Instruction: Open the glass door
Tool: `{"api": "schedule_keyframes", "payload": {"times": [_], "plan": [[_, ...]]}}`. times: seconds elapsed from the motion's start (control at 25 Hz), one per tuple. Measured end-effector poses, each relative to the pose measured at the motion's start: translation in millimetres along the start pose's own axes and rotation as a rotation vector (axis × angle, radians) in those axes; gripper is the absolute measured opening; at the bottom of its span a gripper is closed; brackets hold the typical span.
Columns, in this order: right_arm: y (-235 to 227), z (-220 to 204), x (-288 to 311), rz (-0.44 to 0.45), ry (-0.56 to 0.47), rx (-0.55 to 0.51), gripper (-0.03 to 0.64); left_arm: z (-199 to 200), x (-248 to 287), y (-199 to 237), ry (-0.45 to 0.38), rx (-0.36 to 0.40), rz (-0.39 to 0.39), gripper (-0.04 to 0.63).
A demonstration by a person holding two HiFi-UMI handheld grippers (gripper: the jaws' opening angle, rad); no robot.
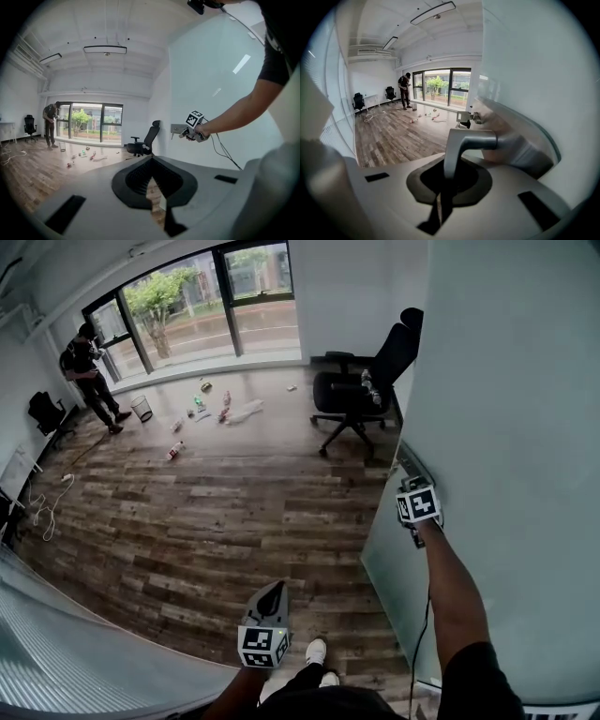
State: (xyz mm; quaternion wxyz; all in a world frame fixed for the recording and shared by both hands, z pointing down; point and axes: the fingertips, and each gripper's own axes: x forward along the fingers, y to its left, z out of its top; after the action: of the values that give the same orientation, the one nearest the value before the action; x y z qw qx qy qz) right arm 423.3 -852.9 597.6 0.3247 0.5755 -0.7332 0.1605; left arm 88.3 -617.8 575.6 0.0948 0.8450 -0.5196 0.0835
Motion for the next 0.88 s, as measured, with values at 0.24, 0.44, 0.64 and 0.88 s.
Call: {"api": "schedule_keyframes", "payload": {"times": [0.24,0.44,0.64,0.88], "plan": [[-28.9,-3.5,7.6,-0.008,0.012,0.039,0.014,-6.4,23.0,-2.1,0.020,-0.001,-0.018,0.002],[-42.0,-2.4,8.7,0.002,0.034,0.048,0.014,-14.3,37.3,-11.6,0.049,0.009,-0.038,0.002],[-47.5,-7.4,1.2,-0.014,0.144,0.010,0.014,-5.9,41.6,-22.2,0.049,0.006,-0.069,0.002],[-37.9,-3.3,-13.8,-0.126,0.232,-0.191,0.027,5.7,31.6,-16.1,0.009,-0.001,-0.061,0.002]]}}
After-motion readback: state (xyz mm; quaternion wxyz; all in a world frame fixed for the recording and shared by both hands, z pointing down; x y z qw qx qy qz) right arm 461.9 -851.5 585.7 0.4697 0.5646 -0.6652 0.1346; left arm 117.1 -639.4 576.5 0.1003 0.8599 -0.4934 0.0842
